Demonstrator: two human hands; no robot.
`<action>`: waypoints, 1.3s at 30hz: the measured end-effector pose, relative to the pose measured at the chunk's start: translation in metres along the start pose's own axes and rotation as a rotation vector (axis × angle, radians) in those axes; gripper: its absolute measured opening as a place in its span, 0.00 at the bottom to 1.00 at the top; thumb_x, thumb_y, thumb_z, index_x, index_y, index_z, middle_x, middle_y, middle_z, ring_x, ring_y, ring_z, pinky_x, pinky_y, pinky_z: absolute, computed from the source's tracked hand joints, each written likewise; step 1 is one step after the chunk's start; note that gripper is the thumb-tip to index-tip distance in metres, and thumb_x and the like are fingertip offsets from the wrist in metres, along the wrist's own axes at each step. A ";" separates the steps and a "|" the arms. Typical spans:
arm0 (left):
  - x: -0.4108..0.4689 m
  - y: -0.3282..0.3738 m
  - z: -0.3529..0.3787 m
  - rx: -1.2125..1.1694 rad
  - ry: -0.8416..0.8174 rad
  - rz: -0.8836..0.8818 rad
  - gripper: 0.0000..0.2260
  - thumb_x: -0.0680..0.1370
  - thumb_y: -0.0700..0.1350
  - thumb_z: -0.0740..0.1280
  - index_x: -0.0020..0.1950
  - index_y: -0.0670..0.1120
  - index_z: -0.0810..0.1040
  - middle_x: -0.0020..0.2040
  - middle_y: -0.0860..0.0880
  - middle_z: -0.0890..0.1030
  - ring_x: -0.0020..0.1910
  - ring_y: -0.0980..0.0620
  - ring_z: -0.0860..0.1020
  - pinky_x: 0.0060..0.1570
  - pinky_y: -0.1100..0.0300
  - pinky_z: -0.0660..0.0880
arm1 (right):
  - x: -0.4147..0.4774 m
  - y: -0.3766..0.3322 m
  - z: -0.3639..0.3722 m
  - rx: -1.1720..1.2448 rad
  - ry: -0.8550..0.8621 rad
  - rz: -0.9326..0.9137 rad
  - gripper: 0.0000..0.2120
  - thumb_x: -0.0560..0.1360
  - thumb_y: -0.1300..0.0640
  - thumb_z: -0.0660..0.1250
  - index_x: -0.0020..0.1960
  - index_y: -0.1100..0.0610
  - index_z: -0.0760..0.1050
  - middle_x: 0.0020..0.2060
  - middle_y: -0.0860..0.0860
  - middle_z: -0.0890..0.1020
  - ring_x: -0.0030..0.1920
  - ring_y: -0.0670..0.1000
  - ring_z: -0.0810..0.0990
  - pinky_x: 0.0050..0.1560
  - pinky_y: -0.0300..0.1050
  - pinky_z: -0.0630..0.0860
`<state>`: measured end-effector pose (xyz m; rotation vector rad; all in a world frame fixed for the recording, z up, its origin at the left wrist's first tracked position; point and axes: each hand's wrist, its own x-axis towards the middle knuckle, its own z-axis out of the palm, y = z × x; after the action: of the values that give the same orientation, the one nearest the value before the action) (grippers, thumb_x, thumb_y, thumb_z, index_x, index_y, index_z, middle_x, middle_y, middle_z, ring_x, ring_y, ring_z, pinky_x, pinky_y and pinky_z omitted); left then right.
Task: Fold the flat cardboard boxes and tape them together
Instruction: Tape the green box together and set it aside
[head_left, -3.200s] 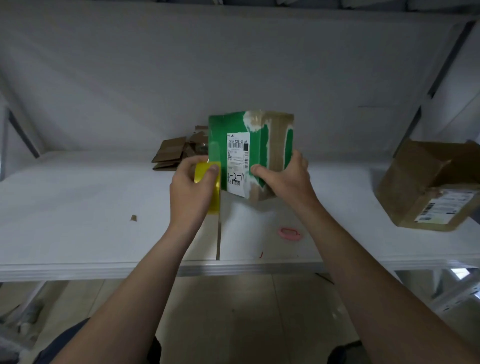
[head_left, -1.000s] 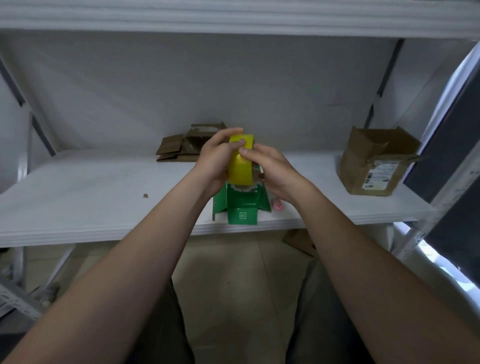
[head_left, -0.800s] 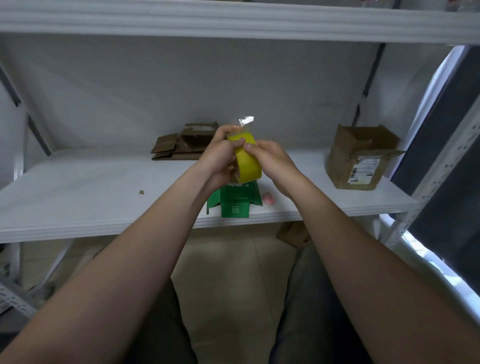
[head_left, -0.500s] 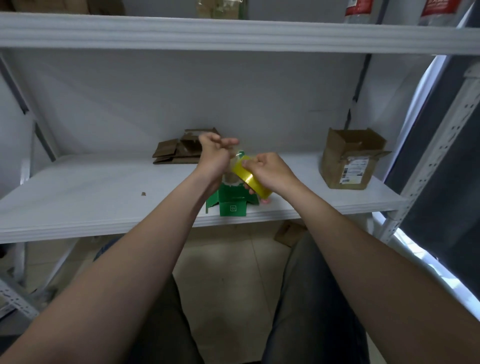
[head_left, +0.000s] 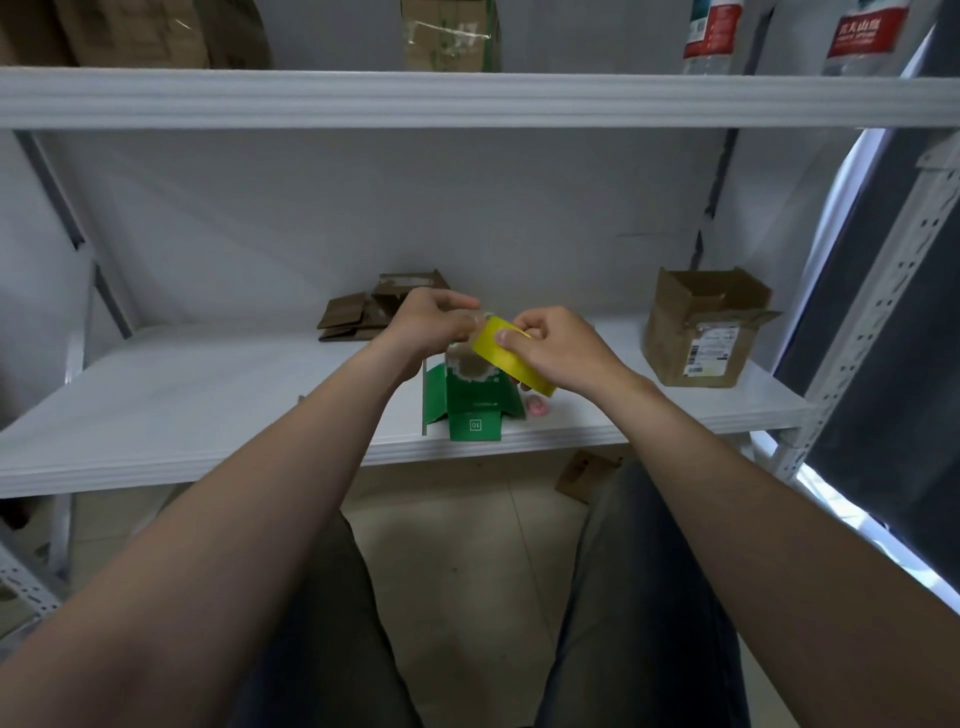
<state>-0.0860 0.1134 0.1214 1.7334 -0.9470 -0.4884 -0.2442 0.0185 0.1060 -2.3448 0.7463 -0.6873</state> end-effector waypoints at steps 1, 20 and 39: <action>0.000 -0.001 -0.001 0.009 0.016 0.025 0.13 0.77 0.42 0.74 0.61 0.43 0.83 0.48 0.47 0.83 0.44 0.53 0.81 0.37 0.69 0.75 | -0.001 0.000 -0.001 0.010 -0.004 -0.010 0.15 0.77 0.40 0.66 0.42 0.50 0.81 0.36 0.47 0.85 0.43 0.51 0.84 0.55 0.54 0.78; 0.008 -0.034 -0.028 -0.309 0.029 -0.041 0.13 0.75 0.36 0.75 0.54 0.49 0.80 0.48 0.43 0.86 0.40 0.51 0.83 0.48 0.54 0.77 | 0.007 0.028 -0.016 0.106 -0.134 0.040 0.24 0.75 0.35 0.68 0.44 0.56 0.83 0.33 0.49 0.84 0.34 0.46 0.81 0.40 0.44 0.75; 0.048 -0.101 -0.011 -0.368 0.309 -0.089 0.16 0.71 0.40 0.79 0.53 0.50 0.77 0.49 0.42 0.86 0.49 0.45 0.86 0.52 0.53 0.81 | 0.064 0.073 -0.013 -0.764 0.282 -0.032 0.30 0.81 0.36 0.55 0.36 0.56 0.82 0.34 0.54 0.80 0.38 0.56 0.72 0.51 0.51 0.55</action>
<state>-0.0127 0.0960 0.0379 1.4649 -0.5242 -0.4081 -0.2319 -0.0766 0.0859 -2.9731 1.2736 -0.8677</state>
